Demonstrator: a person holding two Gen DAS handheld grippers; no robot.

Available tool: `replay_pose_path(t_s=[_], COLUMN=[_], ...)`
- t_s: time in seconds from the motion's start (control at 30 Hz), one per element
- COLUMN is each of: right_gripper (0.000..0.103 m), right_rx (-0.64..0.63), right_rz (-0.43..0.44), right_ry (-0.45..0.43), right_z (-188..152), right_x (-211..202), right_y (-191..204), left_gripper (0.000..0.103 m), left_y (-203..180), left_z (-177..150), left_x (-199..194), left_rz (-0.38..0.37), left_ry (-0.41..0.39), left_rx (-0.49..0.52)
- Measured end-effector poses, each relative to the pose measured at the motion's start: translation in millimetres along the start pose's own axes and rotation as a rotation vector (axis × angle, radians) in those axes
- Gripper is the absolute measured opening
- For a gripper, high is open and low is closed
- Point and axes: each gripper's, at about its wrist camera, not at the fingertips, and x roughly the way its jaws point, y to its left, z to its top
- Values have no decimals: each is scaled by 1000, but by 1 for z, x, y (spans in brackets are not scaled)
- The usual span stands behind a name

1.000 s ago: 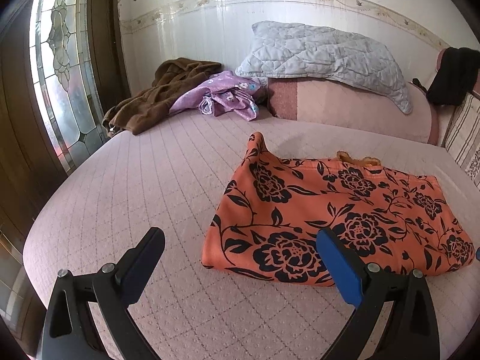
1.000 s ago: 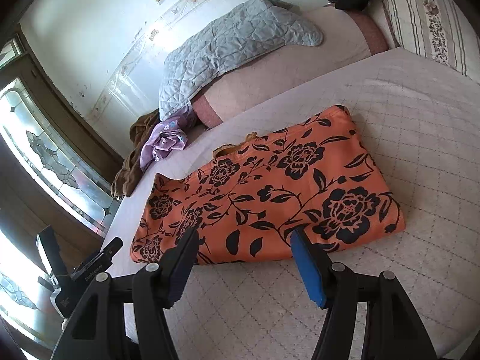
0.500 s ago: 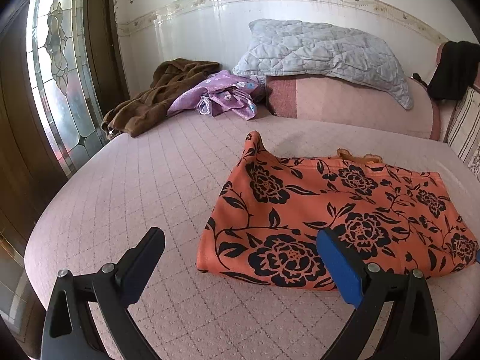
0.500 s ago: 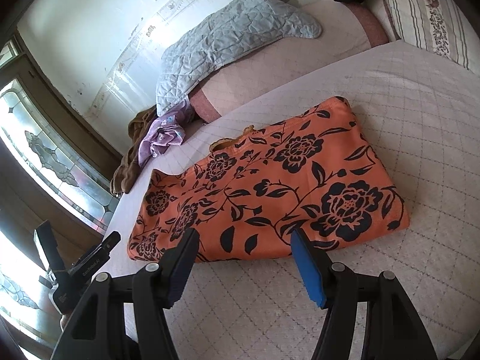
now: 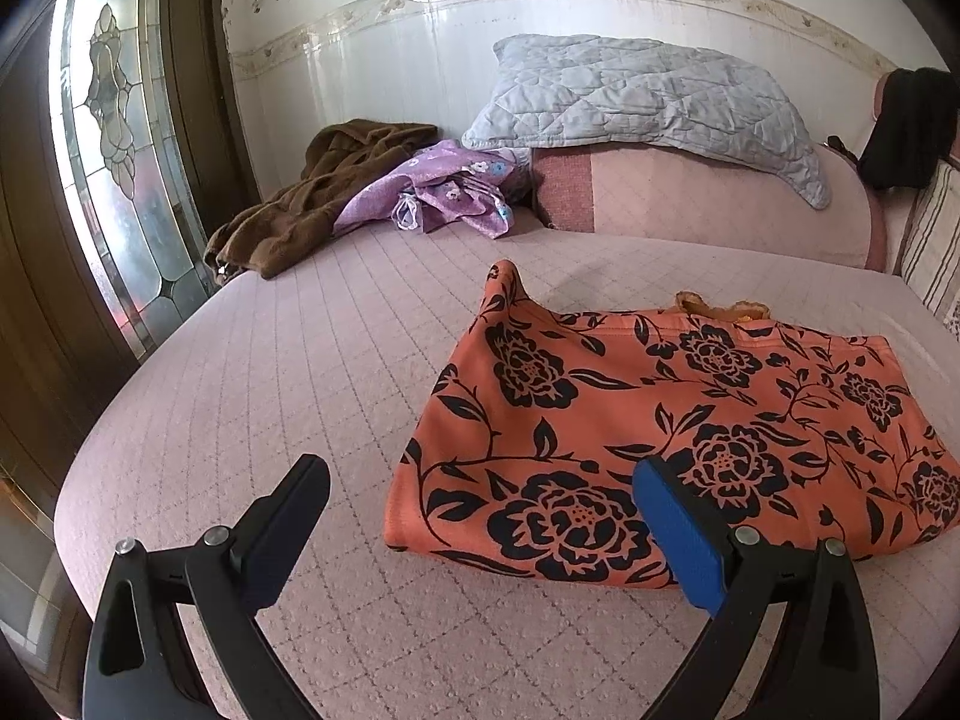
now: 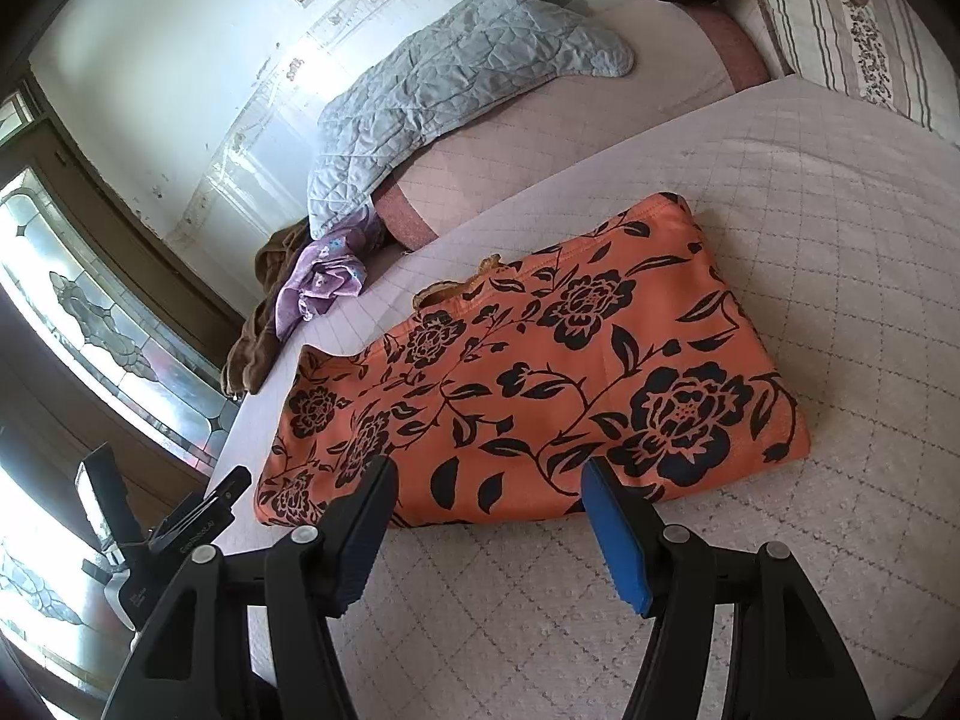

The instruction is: Fold small clothes

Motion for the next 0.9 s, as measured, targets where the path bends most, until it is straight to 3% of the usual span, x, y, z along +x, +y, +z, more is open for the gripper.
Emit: replay_pose_path(t_s=[0.7,0.77,0.83,0.9], right_gripper=[66,63,49,41], right_rx=[12,18,24,21], right_rz=[26,22,36,40], right_ry=[10,6,7,5], right_z=[-2,-1,1,9], right_x=[12,13,14,18], right_y=[2,0,-1,1], left_gripper=[101,101,101,101], left_y=[-6,-6,-7,-7], left_z=[3,3,3,3], left_x=[4,4,5,6], left_rz=[-6,-4,-4,4], left_ry=[11,11,12,14], left_rx=[-16,-14,-13,-7])
